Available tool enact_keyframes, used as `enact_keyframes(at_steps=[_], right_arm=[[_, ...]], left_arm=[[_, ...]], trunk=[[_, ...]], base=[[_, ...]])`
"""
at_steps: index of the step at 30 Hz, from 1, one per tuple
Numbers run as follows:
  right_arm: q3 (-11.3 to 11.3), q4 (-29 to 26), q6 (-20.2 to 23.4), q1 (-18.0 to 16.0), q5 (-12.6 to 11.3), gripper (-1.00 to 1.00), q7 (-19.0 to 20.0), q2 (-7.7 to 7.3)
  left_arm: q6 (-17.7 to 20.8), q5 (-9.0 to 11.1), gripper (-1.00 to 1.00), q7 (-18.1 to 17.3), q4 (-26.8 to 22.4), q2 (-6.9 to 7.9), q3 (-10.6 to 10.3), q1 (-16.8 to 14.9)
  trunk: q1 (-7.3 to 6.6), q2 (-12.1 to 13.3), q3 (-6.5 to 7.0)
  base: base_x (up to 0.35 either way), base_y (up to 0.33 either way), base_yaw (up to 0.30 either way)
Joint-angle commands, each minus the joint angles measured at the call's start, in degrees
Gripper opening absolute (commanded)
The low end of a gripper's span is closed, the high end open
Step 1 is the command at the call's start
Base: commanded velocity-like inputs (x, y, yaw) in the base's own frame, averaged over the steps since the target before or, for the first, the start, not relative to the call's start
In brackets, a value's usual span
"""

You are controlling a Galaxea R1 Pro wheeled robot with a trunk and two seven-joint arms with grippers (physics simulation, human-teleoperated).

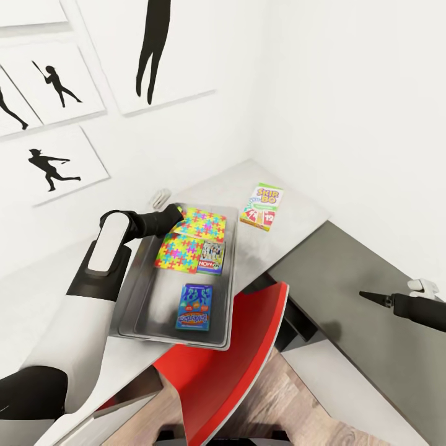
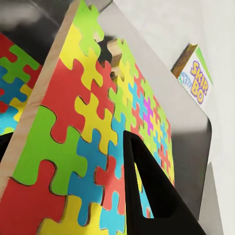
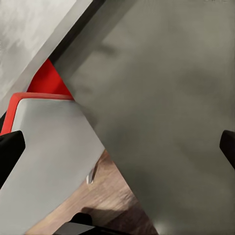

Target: Put all the toys in the child's room - the three board games (two on the bed and one on the table), the two jigsaw puzzles on the table, and the tennis ball on the table - inside the toy box on the table in the child's room.

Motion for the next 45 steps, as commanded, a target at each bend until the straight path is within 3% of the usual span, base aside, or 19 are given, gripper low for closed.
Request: enact_keyframes(at_steps=[1, 14, 26, 45], right_arm=[[-0.05, -0.04, 0.21, -0.05, 0.26, 1.0, 0.38, 0.0], [-0.02, -0.38, 0.21, -0.05, 0.26, 1.0, 0.35, 0.0], [1.92, -0.49, 0.21, -0.05, 0.34, 1.0, 0.35, 0.02], [2.05, -0.5, 0.21, -0.05, 0.35, 1.0, 0.35, -0.05]], left_arm=[[0.03, 0.43, -1.0, 0.7, -0.07, -0.01, 0.0, -0.05], [0.07, -0.13, -1.0, 1.54, -0.13, -0.01, -0.01, -0.04], [0.07, -0.14, -1.0, 1.62, -0.14, -0.09, 0.0, -0.04], [0.14, -0.14, -1.0, 1.59, -0.14, -0.31, -0.07, -0.22]], trunk=[[0.03, -0.1, -0.11], [0.03, -0.1, -1.07], [0.03, -0.1, -1.59], [0.03, -0.1, -2.79]], base=[[0.0, 0.0, 0.0], [0.0, 0.0, 0.0], [0.0, 0.0, 0.0], [0.0, 0.0, 0.0]])
